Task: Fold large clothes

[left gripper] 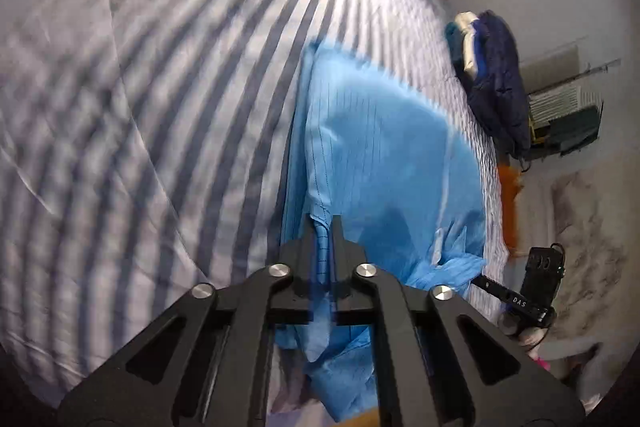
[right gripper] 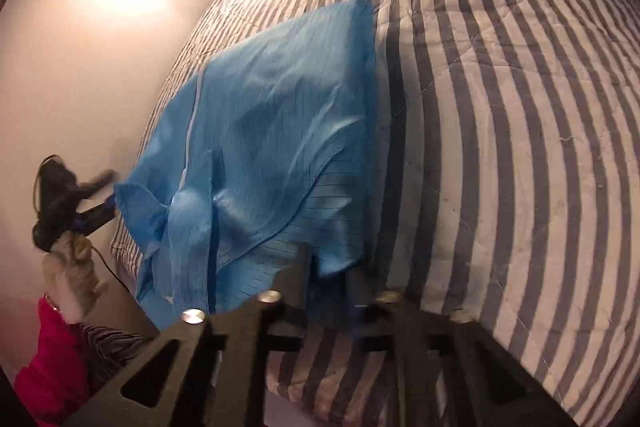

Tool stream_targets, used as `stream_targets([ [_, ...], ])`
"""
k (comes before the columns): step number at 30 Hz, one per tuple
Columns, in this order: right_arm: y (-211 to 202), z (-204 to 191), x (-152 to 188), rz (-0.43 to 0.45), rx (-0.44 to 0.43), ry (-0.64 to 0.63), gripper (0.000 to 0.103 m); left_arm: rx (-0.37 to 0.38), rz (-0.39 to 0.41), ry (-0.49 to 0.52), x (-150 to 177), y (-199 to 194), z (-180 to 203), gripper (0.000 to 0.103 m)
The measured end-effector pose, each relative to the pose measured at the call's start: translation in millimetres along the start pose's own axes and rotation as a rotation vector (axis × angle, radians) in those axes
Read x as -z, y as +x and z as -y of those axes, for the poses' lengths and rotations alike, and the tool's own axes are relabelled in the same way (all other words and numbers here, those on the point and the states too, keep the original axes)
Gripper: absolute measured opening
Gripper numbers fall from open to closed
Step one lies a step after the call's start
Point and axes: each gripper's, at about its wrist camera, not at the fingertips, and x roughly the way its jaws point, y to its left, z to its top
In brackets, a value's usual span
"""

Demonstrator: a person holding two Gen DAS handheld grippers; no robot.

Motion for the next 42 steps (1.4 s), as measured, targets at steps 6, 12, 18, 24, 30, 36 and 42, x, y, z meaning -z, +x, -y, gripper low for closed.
stream_targets([
  [6,-16.5,8.3,10.2,0.010,-0.072,0.000,0.000,-0.099,0.010,0.065,23.4,8.5,-6.7,0.004],
  [12,8.3,-7.6,12.1,-0.046,0.135,-0.150,0.013,-0.247,0.038,0.167,31.0,-2.0,14.7,0.032],
  [18,-52.1,-29.3,12.3,0.136,0.221,-0.193,0.033,-0.214,0.199,0.320,18.6,-50.3,61.7,0.034],
  [24,-46.5,-79.3,-30.8,0.263,0.139,-0.327,0.031,-0.193,0.154,0.458,-26.3,-6.0,114.6,0.034],
  [30,13.2,-103.7,-75.0,0.201,0.113,-0.357,0.030,-0.216,0.080,0.578,-48.7,62.6,149.5,0.034],
  [36,47.6,-67.8,-99.5,0.125,0.277,-0.354,0.029,-0.276,-0.009,0.527,-79.6,123.7,122.3,0.033],
  [42,54.2,-36.5,-104.7,0.089,0.337,-0.285,0.028,-0.264,0.046,0.494,-83.1,89.2,116.4,0.029],
])
